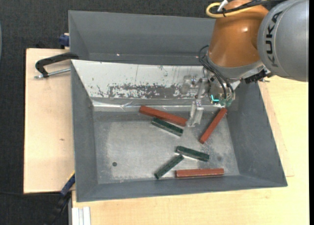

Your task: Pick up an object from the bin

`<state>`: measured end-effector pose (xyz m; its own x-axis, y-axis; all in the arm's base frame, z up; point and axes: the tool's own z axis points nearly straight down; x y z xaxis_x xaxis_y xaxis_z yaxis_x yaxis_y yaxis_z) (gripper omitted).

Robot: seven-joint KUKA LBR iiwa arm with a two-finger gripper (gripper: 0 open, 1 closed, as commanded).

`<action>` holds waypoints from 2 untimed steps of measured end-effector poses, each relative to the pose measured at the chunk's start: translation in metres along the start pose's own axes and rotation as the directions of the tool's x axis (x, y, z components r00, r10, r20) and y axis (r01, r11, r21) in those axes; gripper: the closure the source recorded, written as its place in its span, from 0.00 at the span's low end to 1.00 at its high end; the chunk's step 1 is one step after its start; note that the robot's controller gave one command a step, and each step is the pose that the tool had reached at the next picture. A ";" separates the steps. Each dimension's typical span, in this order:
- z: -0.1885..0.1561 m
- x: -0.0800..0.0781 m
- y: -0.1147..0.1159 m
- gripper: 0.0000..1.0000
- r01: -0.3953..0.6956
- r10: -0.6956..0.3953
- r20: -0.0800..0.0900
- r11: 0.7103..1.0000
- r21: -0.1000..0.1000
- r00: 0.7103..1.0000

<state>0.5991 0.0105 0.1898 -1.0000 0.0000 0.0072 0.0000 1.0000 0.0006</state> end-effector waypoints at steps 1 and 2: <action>-0.005 -0.002 0.000 0.00 0.000 0.000 0.009 1.000 0.000 1.000; 0.045 0.009 0.027 0.00 -0.084 0.084 0.012 0.996 -0.002 0.996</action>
Offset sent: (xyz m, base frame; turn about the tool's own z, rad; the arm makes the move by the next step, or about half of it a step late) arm -0.0219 0.0500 -0.0912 0.1506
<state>0.5895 0.0378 0.1445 -0.9965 0.0838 -0.0051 0.0837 0.9965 0.0019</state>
